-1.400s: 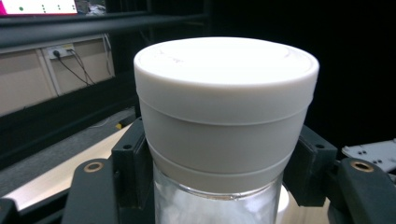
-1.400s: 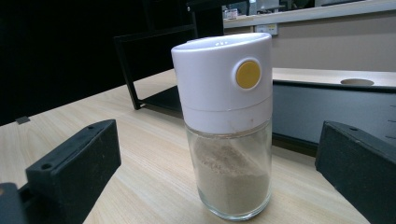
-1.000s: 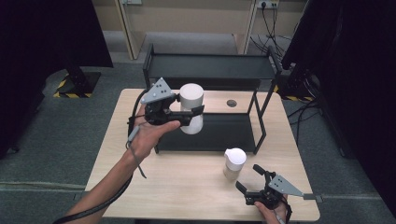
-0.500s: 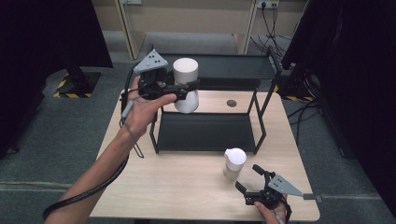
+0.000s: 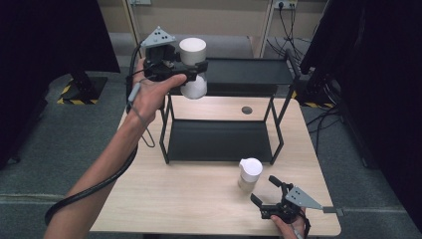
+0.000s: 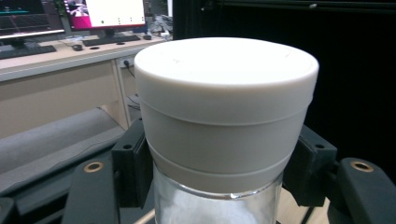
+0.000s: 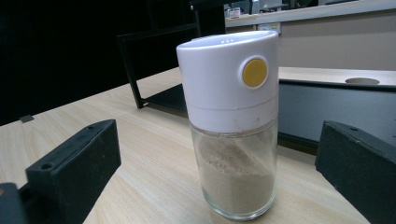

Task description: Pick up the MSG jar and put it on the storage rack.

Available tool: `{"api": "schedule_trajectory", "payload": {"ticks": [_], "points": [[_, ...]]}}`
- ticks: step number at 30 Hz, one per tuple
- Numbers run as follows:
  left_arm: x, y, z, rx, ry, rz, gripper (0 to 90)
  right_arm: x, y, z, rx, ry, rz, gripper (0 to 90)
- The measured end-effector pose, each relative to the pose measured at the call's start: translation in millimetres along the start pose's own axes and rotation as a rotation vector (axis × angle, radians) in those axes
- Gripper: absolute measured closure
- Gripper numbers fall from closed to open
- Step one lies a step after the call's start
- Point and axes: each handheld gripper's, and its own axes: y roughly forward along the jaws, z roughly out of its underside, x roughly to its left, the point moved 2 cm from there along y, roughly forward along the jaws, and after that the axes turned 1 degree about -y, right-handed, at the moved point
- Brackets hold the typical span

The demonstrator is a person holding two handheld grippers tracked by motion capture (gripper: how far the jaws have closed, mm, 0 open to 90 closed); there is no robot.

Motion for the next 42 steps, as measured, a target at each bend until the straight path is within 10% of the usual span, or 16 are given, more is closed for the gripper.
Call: {"api": "schedule_trajectory", "payload": {"ticks": [42], "points": [[13.8,73.7,-0.3,-0.018,-0.031,-0.234,35.0,-1.8,-2.1,-0.7,-0.007,0.002,-0.012,0.4]]}}
